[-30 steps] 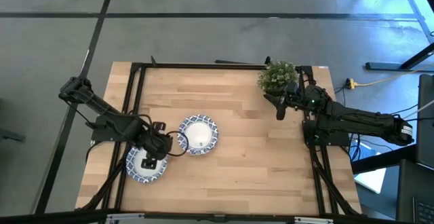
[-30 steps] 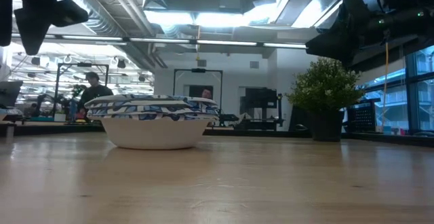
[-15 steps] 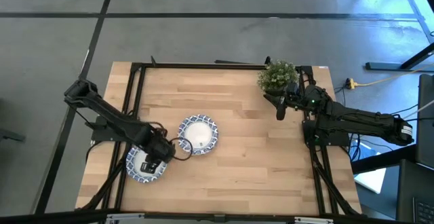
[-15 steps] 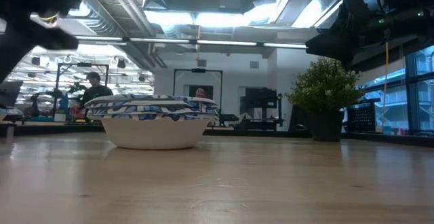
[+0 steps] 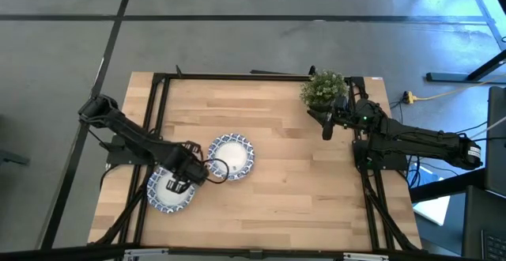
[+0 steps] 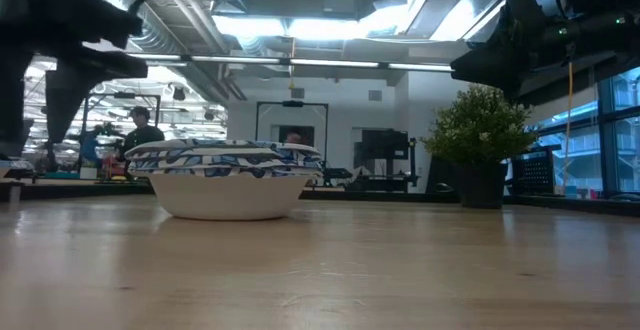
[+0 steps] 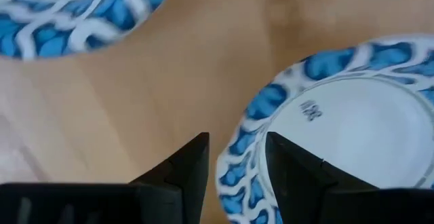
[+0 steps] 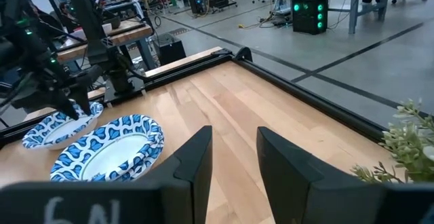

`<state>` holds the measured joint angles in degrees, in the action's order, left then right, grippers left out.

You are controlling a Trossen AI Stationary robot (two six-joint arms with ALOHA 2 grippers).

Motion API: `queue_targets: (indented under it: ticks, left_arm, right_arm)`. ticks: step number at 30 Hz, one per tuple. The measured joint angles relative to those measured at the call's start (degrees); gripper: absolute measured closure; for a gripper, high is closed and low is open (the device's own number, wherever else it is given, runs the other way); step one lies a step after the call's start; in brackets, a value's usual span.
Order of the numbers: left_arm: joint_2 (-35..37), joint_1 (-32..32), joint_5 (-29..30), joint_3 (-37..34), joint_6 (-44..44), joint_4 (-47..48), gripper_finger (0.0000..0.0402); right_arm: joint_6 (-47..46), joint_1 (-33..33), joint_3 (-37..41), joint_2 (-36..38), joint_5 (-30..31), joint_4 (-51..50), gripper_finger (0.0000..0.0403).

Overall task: Nest bowls inside each other
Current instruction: Stack the white patterned bowl on the other white patterned bowls

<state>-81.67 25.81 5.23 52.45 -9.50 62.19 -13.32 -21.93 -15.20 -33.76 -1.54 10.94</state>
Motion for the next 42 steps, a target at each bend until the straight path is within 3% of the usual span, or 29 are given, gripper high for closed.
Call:
queue_targets:
  ticks: [16,26,35,42]
  left_arm:
    - [0.0,-2.1,0.1,0.0,0.7,4.0,0.0236]
    - [0.0,-2.1,-0.1,0.0,-3.9,4.1,0.0233]
    - [0.0,-2.0,-3.2,0.0,-3.7,4.7,0.0193]
    - [0.0,-1.6,-1.9,0.0,-4.2,2.8,0.0191]
  right_arm:
    - [0.3,0.0,0.0,0.0,0.0,0.0,0.0286]
    - [0.3,0.0,0.0,0.0,0.0,0.0,0.0286]
    - [0.2,0.0,0.0,0.0,-0.1,0.0,0.0286]
    - [0.1,0.0,0.0,0.0,-0.1,0.0,0.0286]
